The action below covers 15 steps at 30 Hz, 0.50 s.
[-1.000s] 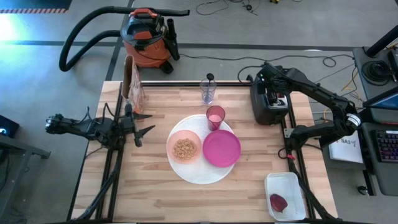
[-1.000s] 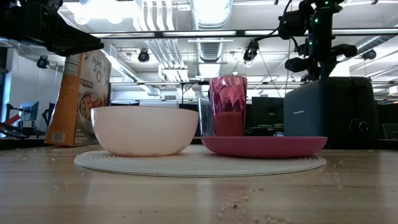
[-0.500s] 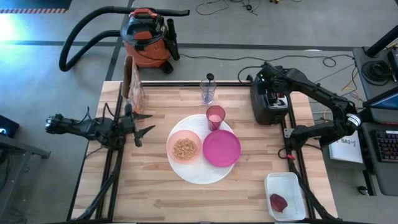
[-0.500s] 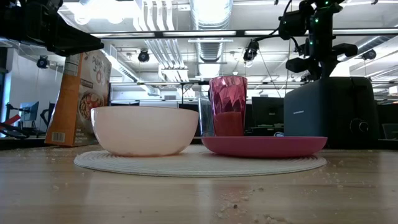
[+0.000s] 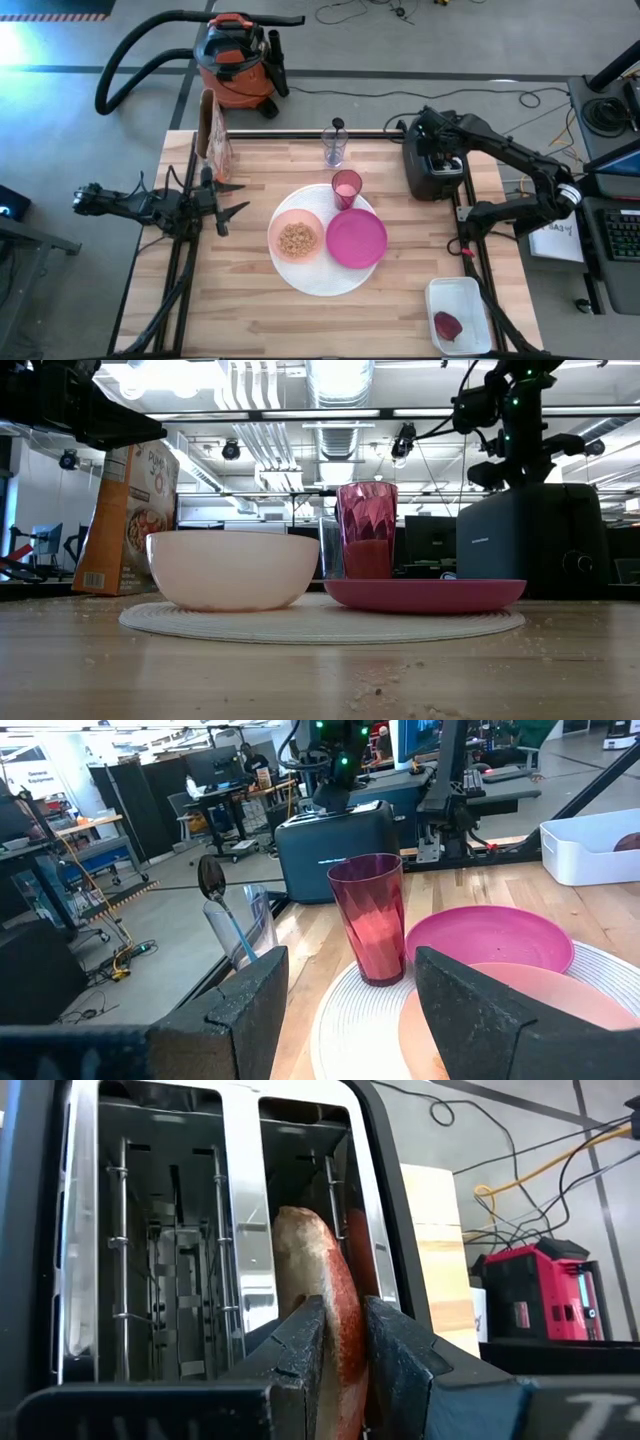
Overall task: Arrange a breakfast setting
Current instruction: Put the bagel on the pink plate
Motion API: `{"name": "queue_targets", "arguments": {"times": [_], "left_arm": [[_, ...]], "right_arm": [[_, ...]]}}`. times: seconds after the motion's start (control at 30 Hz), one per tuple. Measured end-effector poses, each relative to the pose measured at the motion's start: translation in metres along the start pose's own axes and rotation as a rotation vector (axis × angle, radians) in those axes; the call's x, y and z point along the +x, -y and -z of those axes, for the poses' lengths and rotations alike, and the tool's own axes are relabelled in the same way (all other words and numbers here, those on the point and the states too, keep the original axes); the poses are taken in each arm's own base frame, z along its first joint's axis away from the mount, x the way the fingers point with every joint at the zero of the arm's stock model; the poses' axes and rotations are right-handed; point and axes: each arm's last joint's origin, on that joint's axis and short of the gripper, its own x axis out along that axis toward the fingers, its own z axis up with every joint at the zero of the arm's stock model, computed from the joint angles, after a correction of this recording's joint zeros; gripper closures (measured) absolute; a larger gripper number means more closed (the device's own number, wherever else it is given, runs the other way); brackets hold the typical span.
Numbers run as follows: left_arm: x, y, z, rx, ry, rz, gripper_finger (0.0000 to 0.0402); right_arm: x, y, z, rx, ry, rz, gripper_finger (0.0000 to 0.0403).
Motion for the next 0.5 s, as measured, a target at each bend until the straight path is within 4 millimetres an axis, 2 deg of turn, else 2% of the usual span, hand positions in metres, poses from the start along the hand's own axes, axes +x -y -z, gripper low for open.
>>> {"name": "queue_targets", "arguments": {"times": [0.3, 0.5], "left_arm": [[0.0, 0.0, 0.0, 0.001, 0.0, 0.0, 0.02], [0.0, 0.0, 0.0, 0.003, 0.0, -0.001, 0.02]], "right_arm": [[0.0004, -0.0004, 0.0002, -0.008, -0.003, -0.006, 0.0336], [0.0006, -0.001, 0.0002, -0.026, -0.008, -0.016, 0.0369]]}}
